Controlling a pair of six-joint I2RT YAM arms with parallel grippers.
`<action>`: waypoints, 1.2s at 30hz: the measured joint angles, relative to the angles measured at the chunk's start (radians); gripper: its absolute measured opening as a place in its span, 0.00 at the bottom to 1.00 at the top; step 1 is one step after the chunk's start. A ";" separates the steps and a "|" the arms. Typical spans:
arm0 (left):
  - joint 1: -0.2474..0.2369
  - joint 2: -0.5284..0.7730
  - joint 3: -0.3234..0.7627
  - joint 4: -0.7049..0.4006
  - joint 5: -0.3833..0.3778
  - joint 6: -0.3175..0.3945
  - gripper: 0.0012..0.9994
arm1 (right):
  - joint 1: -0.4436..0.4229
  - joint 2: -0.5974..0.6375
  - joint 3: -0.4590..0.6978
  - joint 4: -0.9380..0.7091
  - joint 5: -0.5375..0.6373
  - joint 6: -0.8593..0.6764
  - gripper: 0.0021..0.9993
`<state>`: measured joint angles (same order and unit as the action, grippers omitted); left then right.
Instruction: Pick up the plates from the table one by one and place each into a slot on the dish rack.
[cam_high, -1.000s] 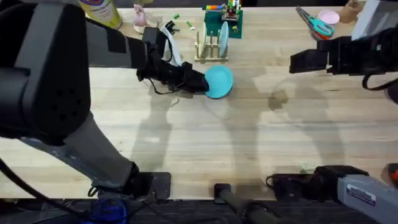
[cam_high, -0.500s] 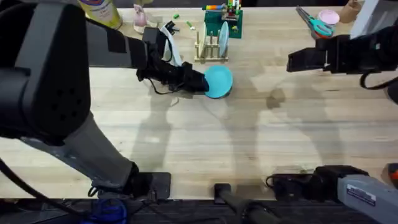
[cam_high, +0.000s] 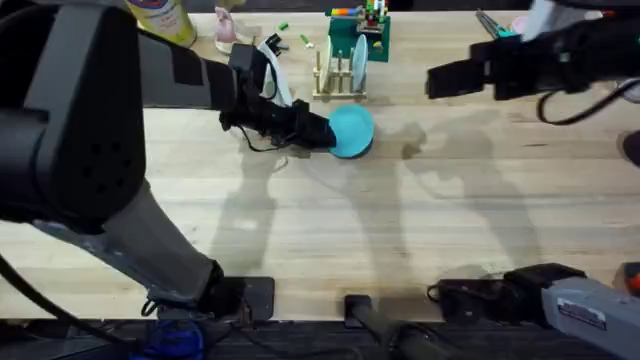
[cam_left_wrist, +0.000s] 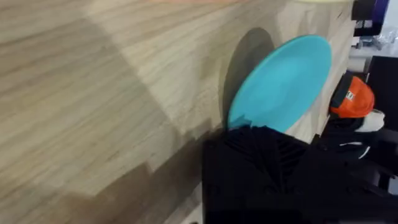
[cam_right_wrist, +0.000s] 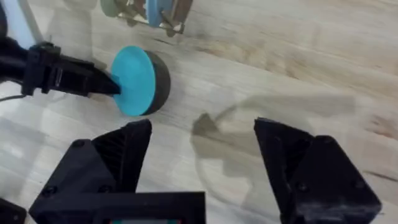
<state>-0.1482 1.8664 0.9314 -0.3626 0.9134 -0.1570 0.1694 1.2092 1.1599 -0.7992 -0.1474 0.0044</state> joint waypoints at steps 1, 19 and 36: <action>0.000 0.000 0.000 0.000 0.000 0.000 0.04 | 0.011 0.019 0.000 0.009 0.000 -0.001 1.00; 0.000 0.000 0.000 0.000 0.000 0.000 0.04 | 0.118 0.335 0.000 0.263 -0.075 0.011 1.00; 0.000 0.000 0.000 0.000 0.000 0.000 0.04 | 0.146 0.519 0.000 0.308 -0.175 0.026 1.00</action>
<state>-0.1482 1.8664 0.9314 -0.3626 0.9134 -0.1570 0.3155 1.7283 1.1603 -0.4914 -0.3229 0.0299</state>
